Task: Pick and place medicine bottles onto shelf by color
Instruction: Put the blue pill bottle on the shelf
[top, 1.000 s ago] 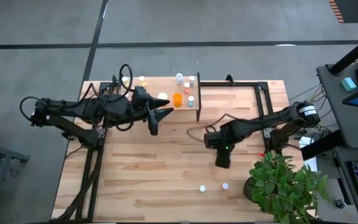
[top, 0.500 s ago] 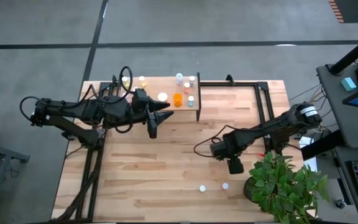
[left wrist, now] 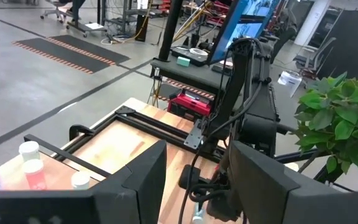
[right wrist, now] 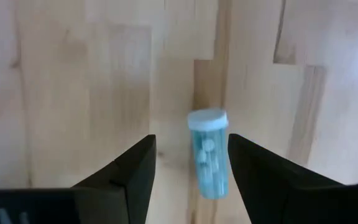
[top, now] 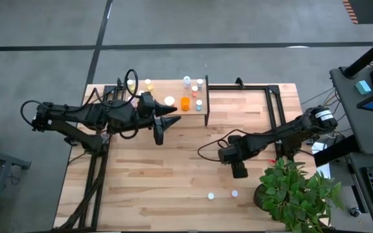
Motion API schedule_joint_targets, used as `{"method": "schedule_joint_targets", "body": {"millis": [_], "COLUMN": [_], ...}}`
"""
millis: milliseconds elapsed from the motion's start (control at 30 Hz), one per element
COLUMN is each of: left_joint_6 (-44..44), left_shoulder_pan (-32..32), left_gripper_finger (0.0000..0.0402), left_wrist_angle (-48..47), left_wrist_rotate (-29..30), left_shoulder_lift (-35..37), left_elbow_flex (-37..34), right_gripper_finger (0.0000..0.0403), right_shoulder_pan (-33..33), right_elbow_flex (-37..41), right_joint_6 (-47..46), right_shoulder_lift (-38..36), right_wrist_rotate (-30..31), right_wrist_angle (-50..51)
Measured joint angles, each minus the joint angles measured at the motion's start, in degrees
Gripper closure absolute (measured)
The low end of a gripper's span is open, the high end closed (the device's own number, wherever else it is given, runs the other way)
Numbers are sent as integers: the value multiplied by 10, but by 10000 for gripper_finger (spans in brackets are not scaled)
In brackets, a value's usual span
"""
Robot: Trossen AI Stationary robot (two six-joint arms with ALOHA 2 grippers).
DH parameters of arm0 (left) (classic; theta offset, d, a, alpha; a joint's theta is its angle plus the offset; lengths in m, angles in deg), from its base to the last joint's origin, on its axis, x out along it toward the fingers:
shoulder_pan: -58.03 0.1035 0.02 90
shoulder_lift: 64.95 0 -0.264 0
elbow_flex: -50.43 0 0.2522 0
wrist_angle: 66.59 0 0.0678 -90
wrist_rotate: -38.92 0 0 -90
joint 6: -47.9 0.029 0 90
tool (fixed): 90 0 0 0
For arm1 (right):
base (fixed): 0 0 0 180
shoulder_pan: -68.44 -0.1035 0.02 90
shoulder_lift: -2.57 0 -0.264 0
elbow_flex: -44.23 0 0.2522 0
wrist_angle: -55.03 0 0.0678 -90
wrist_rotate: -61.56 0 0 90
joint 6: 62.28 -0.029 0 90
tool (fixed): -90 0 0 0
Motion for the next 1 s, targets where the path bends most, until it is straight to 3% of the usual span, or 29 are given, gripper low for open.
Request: {"method": "schedule_joint_targets", "body": {"millis": [667,1000], "left_joint_6": [12,10], "left_shoulder_pan": [1,1], "left_gripper_finger": [242,242], "left_wrist_angle": [1,2], "left_wrist_rotate": [0,0], "left_shoulder_lift": [0,1], "left_elbow_flex": [0,0], "right_gripper_finger": [244,352], "right_shoulder_pan": [31,31], "right_elbow_flex": [77,38], "right_joint_6": [-10,-10], "right_shoulder_lift": [42,34], "right_wrist_rotate": [13,14], "right_wrist_angle": [-92,-106]}}
